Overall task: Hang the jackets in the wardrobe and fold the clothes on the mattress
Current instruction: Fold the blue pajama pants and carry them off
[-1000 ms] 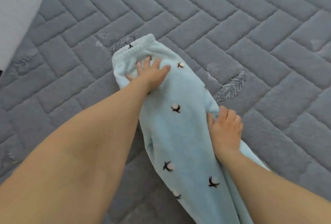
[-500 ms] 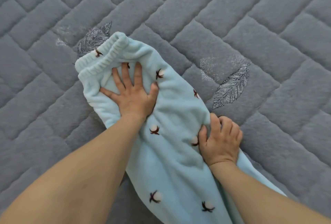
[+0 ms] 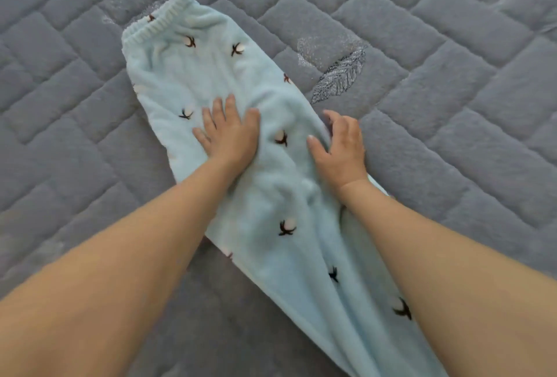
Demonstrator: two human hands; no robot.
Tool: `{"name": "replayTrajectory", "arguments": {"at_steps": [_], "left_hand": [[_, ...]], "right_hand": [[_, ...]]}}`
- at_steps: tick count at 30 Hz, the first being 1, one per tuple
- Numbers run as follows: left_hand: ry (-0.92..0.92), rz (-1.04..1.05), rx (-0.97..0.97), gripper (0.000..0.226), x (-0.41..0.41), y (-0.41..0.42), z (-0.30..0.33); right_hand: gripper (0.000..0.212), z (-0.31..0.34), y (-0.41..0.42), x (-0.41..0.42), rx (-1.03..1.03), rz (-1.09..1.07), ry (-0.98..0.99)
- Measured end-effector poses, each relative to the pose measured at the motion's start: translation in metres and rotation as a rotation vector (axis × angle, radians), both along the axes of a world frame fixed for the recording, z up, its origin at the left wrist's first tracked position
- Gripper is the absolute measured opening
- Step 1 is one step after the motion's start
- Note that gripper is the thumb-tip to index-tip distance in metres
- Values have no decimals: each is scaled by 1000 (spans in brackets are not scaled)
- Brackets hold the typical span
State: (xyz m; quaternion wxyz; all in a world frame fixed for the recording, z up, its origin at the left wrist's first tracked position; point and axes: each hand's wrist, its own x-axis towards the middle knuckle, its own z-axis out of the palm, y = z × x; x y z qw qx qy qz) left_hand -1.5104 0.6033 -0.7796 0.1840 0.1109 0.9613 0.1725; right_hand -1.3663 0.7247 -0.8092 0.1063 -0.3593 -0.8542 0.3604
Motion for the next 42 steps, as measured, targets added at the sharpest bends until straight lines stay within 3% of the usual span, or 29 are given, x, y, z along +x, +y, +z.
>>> {"name": "replayTrajectory", "arguments": {"at_steps": [4, 7, 10, 13, 15, 18, 22, 25, 27, 29, 32, 35, 37, 39, 42], "left_hand": [[118, -258, -98, 72, 150, -42, -6], [125, -321, -175, 80, 233, -52, -10], [100, -474, -199, 81, 308, -47, -1], [81, -694, -130, 73, 377, -61, 8], [106, -887, -91, 70, 414, -74, 16], [150, -1089, -112, 79, 449, -84, 21], [81, -1198, -306, 93, 471, -67, 19], [56, -1132, -379, 56, 481, -42, 24], [27, -1003, -302, 26, 485, -26, 33], [-154, -877, -205, 22, 478, -15, 48], [-661, -698, -166, 27, 442, -24, 79], [-1160, -188, 15, 30, 388, -59, 115], [-1311, 159, 279, 21, 352, -80, 133], [-1252, 377, 440, 30, 318, -96, 144], [-1067, 490, 670, 27, 271, -109, 153]], "right_hand": [[91, 14, 24, 137, 22, 75, -188], [87, 23, 36, 258, 86, 105, -325], [82, 32, 46, 342, -18, 140, -436], [83, 43, 51, 375, -110, 341, -592], [69, 50, 55, 379, -193, 428, -654], [38, 58, 61, 376, -405, 316, -663], [37, 62, 70, 370, -473, 322, -766], [40, 61, 73, 376, -536, 340, -889], [44, 69, 69, 379, -638, 251, -934], [38, 90, 60, 378, -816, 172, -1026], [25, 125, 48, 373, -1042, 107, -1037], [32, 150, 39, 355, -1241, -133, -701], [26, 165, 30, 328, -1412, -269, -501], [35, 176, 19, 291, -1436, -339, -316], [53, 187, 4, 229, -1545, -351, -97]]}}
